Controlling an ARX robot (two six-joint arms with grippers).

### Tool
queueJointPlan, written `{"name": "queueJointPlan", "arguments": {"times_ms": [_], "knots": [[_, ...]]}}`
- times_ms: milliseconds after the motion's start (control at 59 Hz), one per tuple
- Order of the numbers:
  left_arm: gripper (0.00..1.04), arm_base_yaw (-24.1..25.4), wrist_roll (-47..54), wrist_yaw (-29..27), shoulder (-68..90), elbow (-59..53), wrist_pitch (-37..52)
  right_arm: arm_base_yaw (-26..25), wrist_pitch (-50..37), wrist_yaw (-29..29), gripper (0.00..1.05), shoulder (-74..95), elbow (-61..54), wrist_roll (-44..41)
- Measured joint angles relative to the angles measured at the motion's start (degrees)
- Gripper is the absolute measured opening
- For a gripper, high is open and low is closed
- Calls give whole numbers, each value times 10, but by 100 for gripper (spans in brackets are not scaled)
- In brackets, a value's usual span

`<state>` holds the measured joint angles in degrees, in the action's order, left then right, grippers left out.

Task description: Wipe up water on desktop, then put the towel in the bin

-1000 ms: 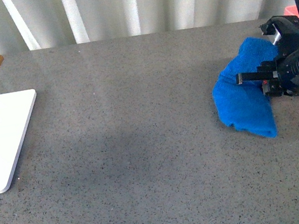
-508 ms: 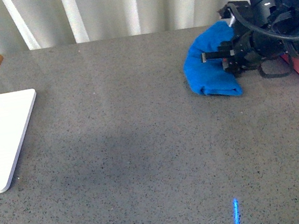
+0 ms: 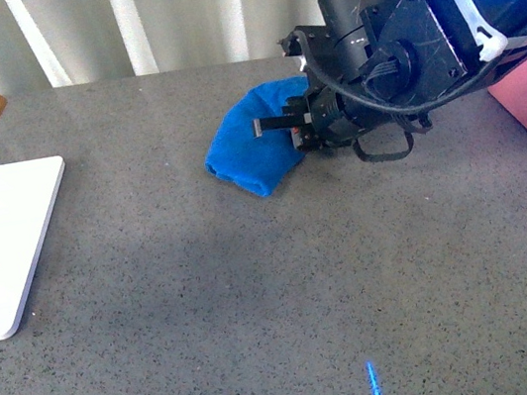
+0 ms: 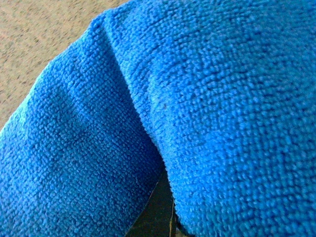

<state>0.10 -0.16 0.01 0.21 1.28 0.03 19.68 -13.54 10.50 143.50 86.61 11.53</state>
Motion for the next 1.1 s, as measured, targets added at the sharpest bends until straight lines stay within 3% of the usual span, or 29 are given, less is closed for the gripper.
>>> {"name": "queueJointPlan", "arguments": {"times_ms": [339,475,746,1102], "knots": [[98,0,0,0,0,0,0,17,-85,-17,3,-236,-332,6],[98,0,0,0,0,0,0,4,-66,-16,3,-302,-374,-17],[98,0,0,0,0,0,0,-51,9,-21,3,-432,-336,-66],[98,0,0,0,0,0,0,-158,117,-53,3,-499,-142,-136]]}}
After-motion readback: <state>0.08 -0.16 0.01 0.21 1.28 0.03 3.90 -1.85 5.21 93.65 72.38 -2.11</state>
